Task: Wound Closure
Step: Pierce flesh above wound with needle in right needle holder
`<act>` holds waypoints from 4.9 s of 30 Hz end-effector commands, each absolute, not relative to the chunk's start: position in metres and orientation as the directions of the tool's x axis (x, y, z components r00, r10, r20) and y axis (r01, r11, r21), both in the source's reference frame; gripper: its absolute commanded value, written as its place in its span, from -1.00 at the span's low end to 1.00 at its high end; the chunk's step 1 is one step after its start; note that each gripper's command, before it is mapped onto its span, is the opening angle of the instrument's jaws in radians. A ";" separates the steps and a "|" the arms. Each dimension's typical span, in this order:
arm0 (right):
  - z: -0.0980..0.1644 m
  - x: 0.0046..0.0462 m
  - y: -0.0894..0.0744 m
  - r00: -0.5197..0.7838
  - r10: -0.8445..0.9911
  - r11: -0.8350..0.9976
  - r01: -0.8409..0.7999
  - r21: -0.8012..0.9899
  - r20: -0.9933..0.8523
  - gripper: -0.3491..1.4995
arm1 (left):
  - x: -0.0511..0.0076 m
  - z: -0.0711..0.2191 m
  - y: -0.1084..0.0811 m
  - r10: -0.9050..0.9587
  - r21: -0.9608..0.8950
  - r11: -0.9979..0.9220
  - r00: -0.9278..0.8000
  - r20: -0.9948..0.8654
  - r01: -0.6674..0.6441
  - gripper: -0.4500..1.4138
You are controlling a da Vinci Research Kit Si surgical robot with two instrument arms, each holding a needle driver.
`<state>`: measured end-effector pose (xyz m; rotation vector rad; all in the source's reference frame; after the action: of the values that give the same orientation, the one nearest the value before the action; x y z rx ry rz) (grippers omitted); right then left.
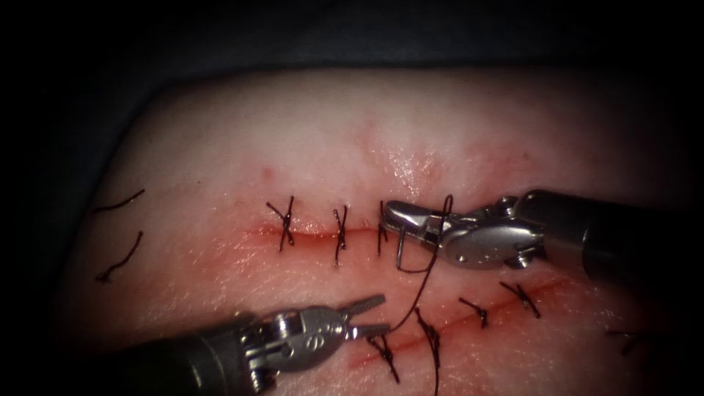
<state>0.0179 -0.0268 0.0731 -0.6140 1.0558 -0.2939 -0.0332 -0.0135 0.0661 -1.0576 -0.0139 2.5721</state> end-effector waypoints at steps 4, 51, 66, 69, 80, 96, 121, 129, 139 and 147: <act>0.074 0.0189 -0.027 0.484 -0.486 0.809 -0.066 -0.584 -0.728 -1.00 | -0.0339 0.066 -0.013 0.330 -0.143 -0.936 -0.654 -0.681 -0.323 -0.57; 0.077 0.0154 -0.027 0.583 -0.361 0.876 -0.055 -0.479 -0.728 -1.00 | -0.0338 0.066 -0.011 0.338 -0.149 -0.933 -0.661 -0.670 -0.327 -0.69; 0.079 0.0141 -0.029 0.629 -0.249 0.928 -0.061 -0.367 -0.736 -1.00 | -0.0339 0.066 -0.011 0.329 -0.142 -0.936 -0.665 -0.671 -0.321 -0.71; 0.080 0.0137 -0.029 0.644 -0.223 0.938 -0.061 -0.340 -0.732 -1.00 | -0.0338 0.066 -0.011 0.329 -0.142 -0.937 -0.665 -0.671 -0.320 -0.73; 0.078 0.0137 -0.028 0.610 -0.162 0.943 -0.136 -0.303 -0.776 -1.00 | -0.0341 0.066 -0.010 0.331 -0.139 -0.935 -0.658 -0.676 -0.327 -0.87; 0.072 0.0151 -0.020 0.391 -0.042 0.951 -0.265 -0.157 -0.919 -1.00 | -0.0370 0.073 -0.006 0.336 -0.137 -0.931 -0.645 -0.686 -0.340 -0.93; 0.070 0.0165 -0.016 0.288 0.091 0.964 -0.266 0.011 -0.953 -1.00 | -0.0385 0.079 -0.009 0.346 -0.176 -0.935 -0.674 -0.653 -0.310 -0.89; 0.070 0.0175 -0.013 0.223 0.235 0.945 -0.282 0.168 -0.946 -1.00 | -0.0376 0.078 -0.011 0.333 -0.169 -0.940 -0.686 -0.647 -0.297 -0.89; 0.071 0.0177 -0.011 0.173 0.412 0.884 -0.314 0.346 -0.895 -1.00 | -0.0377 0.077 -0.012 0.330 -0.162 -0.940 -0.689 -0.645 -0.299 -0.87; 0.072 0.0181 -0.011 0.104 0.629 0.748 -0.348 0.564 -0.770 -1.00 | -0.0379 0.075 -0.013 0.332 -0.155 -0.939 -0.694 -0.639 -0.306 -0.87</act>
<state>0.0168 -0.0115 0.0721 0.2863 1.2697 0.7560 -0.0373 -0.0131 0.0749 -0.9914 -0.0549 2.6111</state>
